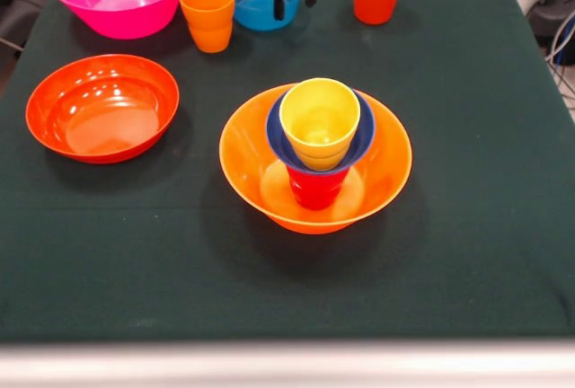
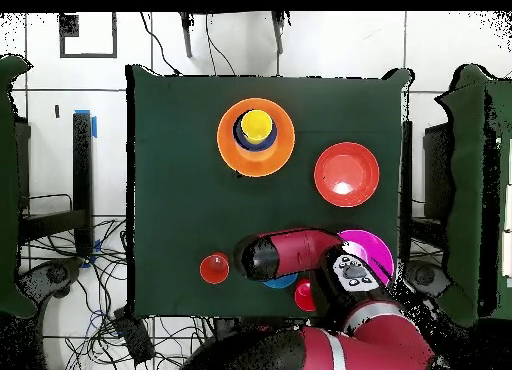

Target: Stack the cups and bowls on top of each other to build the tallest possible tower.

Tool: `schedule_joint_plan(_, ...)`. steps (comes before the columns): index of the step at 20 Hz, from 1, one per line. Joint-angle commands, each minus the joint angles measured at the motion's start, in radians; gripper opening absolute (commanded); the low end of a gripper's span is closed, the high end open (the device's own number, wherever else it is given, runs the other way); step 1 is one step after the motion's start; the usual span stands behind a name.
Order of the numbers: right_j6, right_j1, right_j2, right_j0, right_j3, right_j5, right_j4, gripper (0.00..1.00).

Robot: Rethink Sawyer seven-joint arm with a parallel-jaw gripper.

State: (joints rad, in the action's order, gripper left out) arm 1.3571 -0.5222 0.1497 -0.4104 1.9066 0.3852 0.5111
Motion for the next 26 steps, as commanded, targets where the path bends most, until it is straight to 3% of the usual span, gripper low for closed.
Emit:
schedule_joint_plan(1,0.049,0.040,0.035,0.017,-0.004,-0.042,0.079,1.00)
schedule_joint_plan(4,0.000,0.029,0.049,0.010,0.001,-0.002,0.094,1.00)
schedule_joint_plan(12,-0.004,0.013,0.063,0.009,-0.002,0.034,0.094,1.00)
schedule_joint_plan(26,0.056,-0.109,0.074,0.060,0.005,0.120,-0.005,1.00)
